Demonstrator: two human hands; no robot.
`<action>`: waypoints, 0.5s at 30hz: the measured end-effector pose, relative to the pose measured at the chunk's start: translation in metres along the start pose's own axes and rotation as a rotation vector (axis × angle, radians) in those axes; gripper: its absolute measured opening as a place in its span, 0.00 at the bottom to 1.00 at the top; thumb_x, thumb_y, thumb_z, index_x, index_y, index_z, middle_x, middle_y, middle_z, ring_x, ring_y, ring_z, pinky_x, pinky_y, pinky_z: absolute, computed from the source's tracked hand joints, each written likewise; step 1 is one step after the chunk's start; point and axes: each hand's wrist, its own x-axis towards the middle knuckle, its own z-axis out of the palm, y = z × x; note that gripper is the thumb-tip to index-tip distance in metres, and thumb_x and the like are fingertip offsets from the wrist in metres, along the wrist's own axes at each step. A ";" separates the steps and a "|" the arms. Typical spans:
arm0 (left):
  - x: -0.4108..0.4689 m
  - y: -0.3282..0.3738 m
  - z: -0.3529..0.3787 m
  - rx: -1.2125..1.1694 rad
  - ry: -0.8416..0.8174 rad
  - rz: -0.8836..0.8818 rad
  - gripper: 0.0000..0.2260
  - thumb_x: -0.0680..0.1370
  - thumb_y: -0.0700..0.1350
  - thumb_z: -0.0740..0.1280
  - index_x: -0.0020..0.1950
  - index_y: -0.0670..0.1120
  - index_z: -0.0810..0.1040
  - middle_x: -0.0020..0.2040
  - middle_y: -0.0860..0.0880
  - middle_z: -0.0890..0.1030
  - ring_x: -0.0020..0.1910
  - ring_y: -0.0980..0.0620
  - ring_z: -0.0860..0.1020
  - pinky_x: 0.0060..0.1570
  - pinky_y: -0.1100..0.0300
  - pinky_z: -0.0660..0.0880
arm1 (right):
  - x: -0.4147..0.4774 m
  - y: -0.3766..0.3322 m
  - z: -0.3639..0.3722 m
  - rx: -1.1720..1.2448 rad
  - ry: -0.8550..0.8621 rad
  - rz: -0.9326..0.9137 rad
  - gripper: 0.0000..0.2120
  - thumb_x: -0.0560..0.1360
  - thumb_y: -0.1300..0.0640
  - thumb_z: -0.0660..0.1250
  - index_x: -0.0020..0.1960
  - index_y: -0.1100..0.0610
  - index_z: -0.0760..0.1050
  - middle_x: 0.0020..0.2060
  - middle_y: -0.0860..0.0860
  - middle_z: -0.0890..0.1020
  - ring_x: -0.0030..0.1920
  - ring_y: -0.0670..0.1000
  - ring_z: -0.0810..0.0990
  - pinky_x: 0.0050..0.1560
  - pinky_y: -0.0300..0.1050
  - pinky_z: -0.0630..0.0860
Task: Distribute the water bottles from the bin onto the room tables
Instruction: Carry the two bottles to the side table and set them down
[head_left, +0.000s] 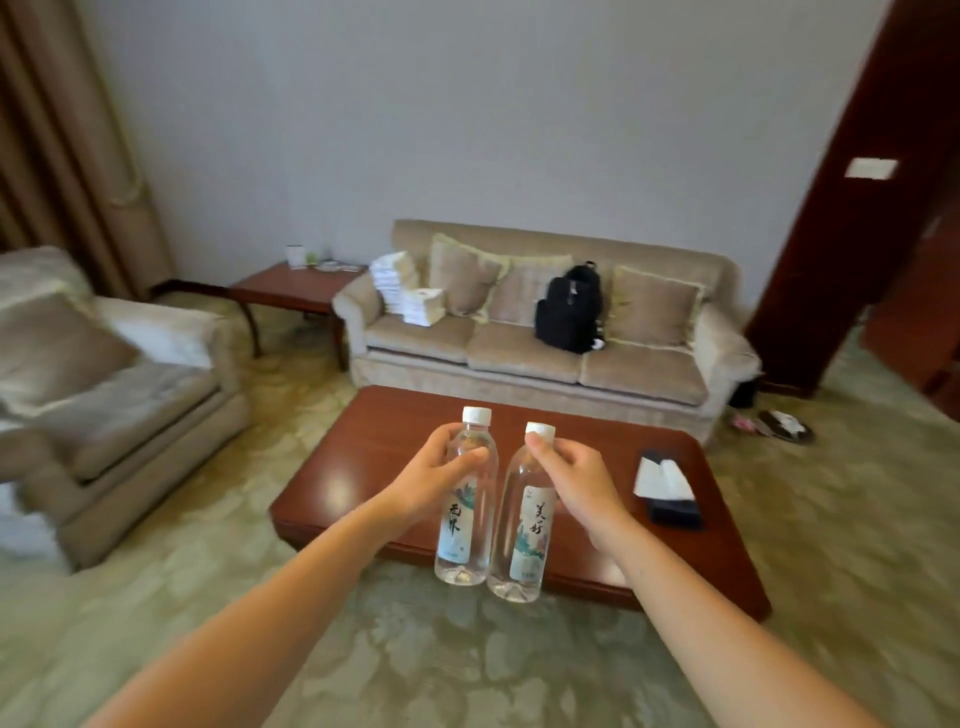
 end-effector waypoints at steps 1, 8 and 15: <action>0.006 -0.001 -0.011 -0.008 0.041 -0.008 0.18 0.80 0.50 0.65 0.68 0.50 0.66 0.58 0.49 0.79 0.53 0.53 0.82 0.50 0.57 0.80 | 0.016 -0.004 0.007 -0.006 -0.048 -0.007 0.17 0.79 0.44 0.65 0.44 0.55 0.85 0.40 0.48 0.86 0.46 0.51 0.85 0.50 0.52 0.80; 0.019 -0.015 -0.078 -0.002 0.377 -0.044 0.21 0.77 0.51 0.69 0.68 0.50 0.68 0.56 0.50 0.81 0.50 0.56 0.83 0.44 0.63 0.79 | 0.102 -0.024 0.078 -0.015 -0.331 -0.062 0.17 0.77 0.43 0.68 0.44 0.57 0.85 0.39 0.51 0.86 0.39 0.49 0.82 0.45 0.56 0.81; -0.002 -0.043 -0.148 -0.035 0.723 -0.103 0.21 0.74 0.52 0.73 0.65 0.53 0.73 0.55 0.51 0.80 0.50 0.54 0.83 0.45 0.60 0.81 | 0.145 -0.034 0.171 0.057 -0.627 0.026 0.16 0.74 0.44 0.72 0.53 0.56 0.83 0.46 0.51 0.87 0.45 0.48 0.86 0.43 0.51 0.84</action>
